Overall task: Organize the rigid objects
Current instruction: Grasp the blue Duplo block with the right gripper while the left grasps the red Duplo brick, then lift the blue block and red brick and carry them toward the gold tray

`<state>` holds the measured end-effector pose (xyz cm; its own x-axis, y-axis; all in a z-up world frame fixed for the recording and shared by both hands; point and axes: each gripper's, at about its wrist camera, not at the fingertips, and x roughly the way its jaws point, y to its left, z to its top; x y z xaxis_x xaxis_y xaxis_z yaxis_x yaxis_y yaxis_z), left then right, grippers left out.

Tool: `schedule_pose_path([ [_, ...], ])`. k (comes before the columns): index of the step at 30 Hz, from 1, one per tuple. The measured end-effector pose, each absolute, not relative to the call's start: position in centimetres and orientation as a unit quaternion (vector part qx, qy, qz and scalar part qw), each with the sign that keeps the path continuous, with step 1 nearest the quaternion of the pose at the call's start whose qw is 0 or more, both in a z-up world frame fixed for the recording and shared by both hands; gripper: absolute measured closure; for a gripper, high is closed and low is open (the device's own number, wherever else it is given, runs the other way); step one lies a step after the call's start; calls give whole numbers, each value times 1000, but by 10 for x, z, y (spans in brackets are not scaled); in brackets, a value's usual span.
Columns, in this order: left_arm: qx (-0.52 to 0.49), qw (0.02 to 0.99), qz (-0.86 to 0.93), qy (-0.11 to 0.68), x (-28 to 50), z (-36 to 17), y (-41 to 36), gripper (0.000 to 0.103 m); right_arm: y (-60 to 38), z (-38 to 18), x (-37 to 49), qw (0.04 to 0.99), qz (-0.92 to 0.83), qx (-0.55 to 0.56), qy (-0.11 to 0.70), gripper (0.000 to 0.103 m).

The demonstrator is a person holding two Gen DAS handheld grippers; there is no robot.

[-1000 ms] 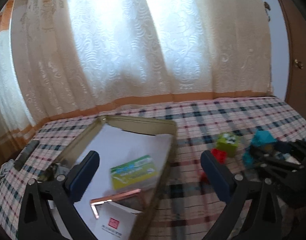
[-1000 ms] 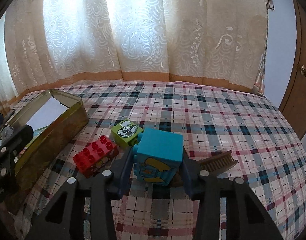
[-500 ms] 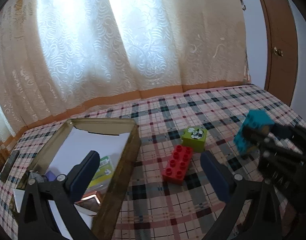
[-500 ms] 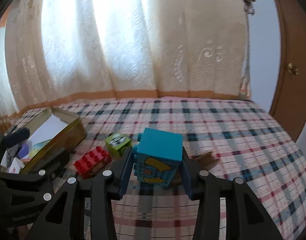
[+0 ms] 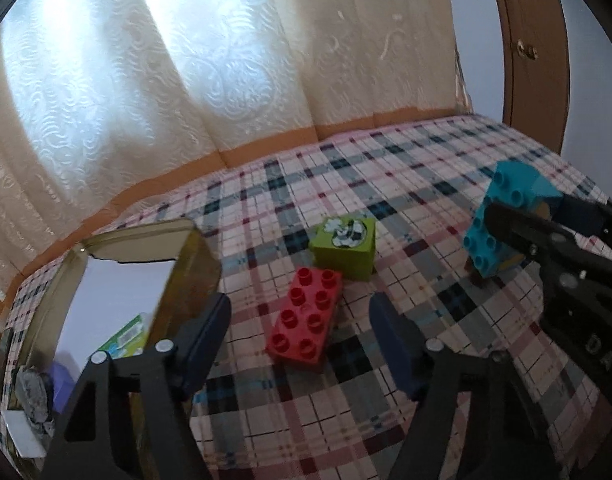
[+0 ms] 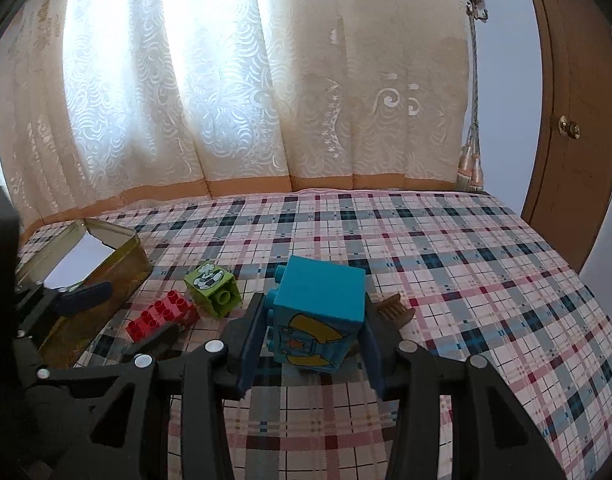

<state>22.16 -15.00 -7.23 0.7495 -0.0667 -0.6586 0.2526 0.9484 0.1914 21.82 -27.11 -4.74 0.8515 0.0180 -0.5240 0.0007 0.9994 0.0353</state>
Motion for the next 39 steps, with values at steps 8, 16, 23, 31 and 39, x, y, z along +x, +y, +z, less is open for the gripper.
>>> schedule_pose_path([
  [8,134,911,-84,380,244,-82,-154,31,-266,-48,218,962,5,12,273,57],
  [16,100,902,-93,410,254,-88,-146,71,-265,-47,219,962,6,12,274,57],
  [23,112,910,-80,391,249,-82,-146,72,-265,-47,218,961,5,12,275,57],
  [31,102,923,-62,365,237,-73,-136,72,-266,-48,219,962,2,12,273,57],
  [39,97,941,-41,320,217,-62,-129,72,-261,-47,215,964,4,3,266,56],
])
